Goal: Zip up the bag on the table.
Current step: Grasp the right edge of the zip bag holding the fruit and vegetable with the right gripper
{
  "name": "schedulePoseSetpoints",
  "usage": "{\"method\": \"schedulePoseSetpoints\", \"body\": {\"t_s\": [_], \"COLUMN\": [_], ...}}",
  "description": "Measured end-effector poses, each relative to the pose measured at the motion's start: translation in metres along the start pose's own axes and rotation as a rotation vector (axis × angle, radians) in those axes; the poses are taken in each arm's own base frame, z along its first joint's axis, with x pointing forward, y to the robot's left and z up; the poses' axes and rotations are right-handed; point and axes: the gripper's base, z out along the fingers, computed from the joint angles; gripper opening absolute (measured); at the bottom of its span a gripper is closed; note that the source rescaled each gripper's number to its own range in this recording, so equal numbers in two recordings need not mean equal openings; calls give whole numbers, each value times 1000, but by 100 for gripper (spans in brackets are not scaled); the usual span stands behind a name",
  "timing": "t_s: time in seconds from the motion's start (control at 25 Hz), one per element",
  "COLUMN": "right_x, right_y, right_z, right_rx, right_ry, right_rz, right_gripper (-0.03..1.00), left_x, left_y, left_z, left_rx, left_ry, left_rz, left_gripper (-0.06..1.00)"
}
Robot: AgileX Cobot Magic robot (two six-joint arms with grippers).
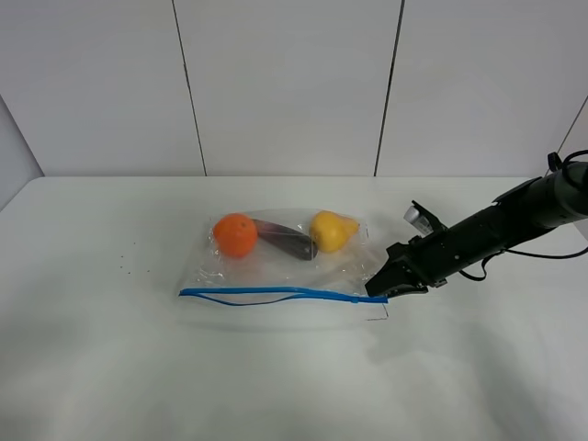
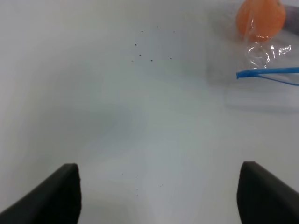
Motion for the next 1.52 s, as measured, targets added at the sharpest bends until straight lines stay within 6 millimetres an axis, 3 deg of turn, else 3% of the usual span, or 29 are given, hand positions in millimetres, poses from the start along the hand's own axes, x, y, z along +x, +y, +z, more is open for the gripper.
{"method": "schedulePoseSetpoints", "body": {"t_s": [1.08, 1.52], "right_x": [-6, -8], "right_y": [-4, -4], "right_z": [0, 0], "right_rx": [38, 43], "right_ry": [-66, -85], "right_rz": [9, 20], "right_gripper": [32, 42], "left_x": [0, 0], "left_y": [0, 0], "left_z": [0, 0], "left_rx": [0, 0], "left_ry": [0, 0], "left_rz": [0, 0], "left_gripper": [91, 91]}}
